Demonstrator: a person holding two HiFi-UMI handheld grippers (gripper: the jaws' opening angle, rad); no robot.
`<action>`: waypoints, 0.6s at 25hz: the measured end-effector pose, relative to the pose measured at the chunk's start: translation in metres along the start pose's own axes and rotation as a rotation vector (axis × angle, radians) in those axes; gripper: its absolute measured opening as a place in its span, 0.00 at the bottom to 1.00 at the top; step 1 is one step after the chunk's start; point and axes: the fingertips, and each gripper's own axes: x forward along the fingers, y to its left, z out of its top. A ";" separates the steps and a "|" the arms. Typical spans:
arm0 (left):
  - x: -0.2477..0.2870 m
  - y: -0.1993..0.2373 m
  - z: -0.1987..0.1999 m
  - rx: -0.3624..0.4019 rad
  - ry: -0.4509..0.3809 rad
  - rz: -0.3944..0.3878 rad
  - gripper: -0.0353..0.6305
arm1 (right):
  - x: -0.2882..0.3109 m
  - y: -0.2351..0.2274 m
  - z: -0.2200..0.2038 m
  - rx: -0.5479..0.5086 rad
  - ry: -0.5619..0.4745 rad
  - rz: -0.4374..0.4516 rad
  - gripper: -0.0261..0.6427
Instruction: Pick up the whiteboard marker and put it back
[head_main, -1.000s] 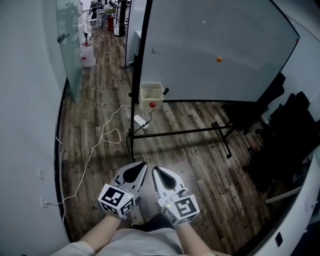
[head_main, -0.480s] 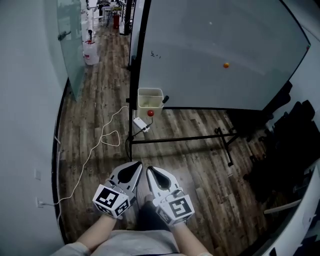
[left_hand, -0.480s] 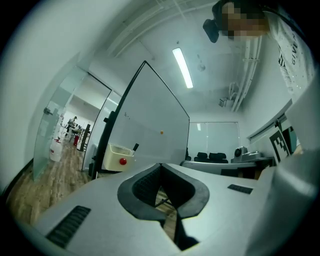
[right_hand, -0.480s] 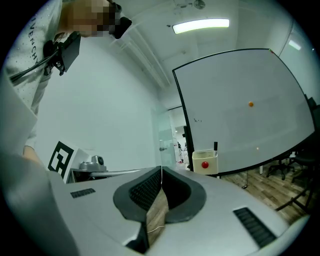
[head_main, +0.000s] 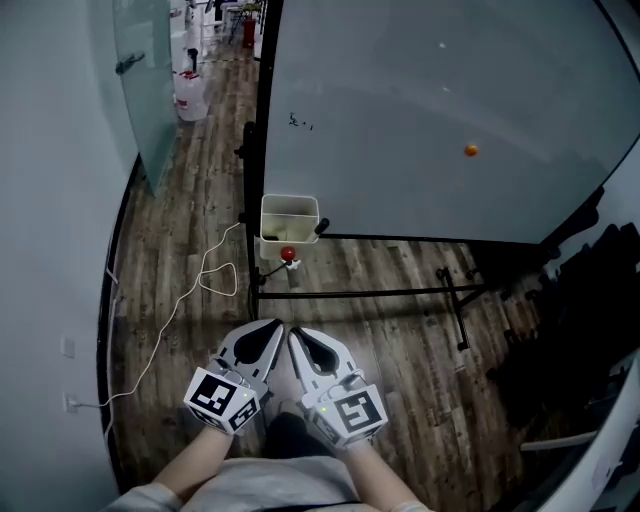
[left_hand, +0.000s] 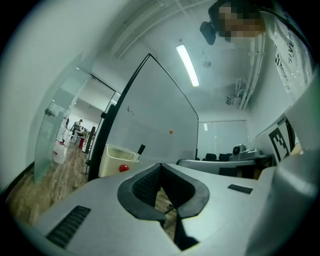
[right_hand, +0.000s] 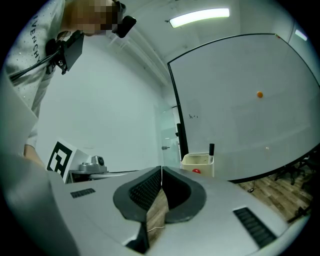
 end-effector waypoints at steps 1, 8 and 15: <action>0.007 0.002 -0.001 0.000 -0.001 0.006 0.07 | 0.003 -0.007 0.000 -0.001 0.002 0.007 0.07; 0.052 0.019 -0.005 0.003 -0.015 0.043 0.07 | 0.025 -0.052 -0.001 0.000 0.021 0.043 0.07; 0.080 0.035 -0.010 0.011 -0.022 0.092 0.07 | 0.045 -0.082 -0.007 -0.004 0.031 0.098 0.07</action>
